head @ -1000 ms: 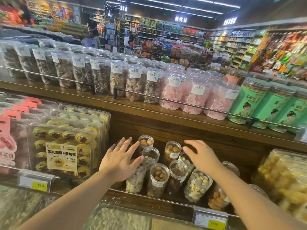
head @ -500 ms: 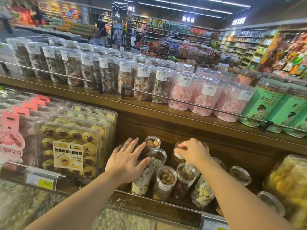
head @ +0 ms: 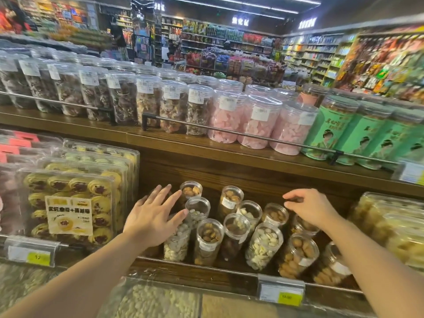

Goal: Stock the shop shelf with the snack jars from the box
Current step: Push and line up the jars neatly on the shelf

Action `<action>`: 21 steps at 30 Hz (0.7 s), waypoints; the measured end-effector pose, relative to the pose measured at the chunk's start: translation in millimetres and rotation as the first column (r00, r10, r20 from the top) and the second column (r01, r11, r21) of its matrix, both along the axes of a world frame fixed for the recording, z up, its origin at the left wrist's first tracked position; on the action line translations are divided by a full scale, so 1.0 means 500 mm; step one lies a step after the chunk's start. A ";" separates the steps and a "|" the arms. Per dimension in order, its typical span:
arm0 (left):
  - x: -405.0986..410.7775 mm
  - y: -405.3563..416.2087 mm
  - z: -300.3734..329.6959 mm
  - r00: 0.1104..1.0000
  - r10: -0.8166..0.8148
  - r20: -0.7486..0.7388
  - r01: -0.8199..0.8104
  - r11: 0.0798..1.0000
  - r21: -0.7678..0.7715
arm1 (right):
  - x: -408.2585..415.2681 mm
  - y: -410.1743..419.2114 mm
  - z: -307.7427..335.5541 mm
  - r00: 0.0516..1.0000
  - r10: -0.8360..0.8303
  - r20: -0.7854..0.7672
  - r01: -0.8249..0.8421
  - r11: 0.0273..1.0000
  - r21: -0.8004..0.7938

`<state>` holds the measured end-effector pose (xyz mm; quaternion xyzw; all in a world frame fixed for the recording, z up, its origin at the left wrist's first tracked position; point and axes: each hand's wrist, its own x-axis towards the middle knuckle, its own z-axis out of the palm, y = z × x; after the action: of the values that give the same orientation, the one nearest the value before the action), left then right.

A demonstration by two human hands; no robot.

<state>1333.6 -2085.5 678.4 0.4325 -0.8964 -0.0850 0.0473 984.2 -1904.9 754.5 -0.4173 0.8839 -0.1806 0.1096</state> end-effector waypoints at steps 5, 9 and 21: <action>-0.002 -0.005 -0.004 1.000 -0.001 0.014 0.001 1.000 -0.018 | -0.001 -0.015 -0.008 0.998 0.056 0.040 -0.060 0.991 0.123; -0.004 -0.004 -0.003 1.000 -0.001 0.020 0.001 1.000 -0.019 | -0.004 -0.024 -0.021 0.998 0.057 -0.039 -0.048 0.976 0.213; -0.004 -0.006 -0.005 1.000 0.011 0.011 -0.011 1.000 -0.018 | -0.065 0.052 0.009 0.989 -0.145 0.032 0.127 0.938 0.322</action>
<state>1331.6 -2088.2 675.9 0.4375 -0.8949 -0.0741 0.0468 951.5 -1878.8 759.1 -0.3269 0.9247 -0.0537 0.1874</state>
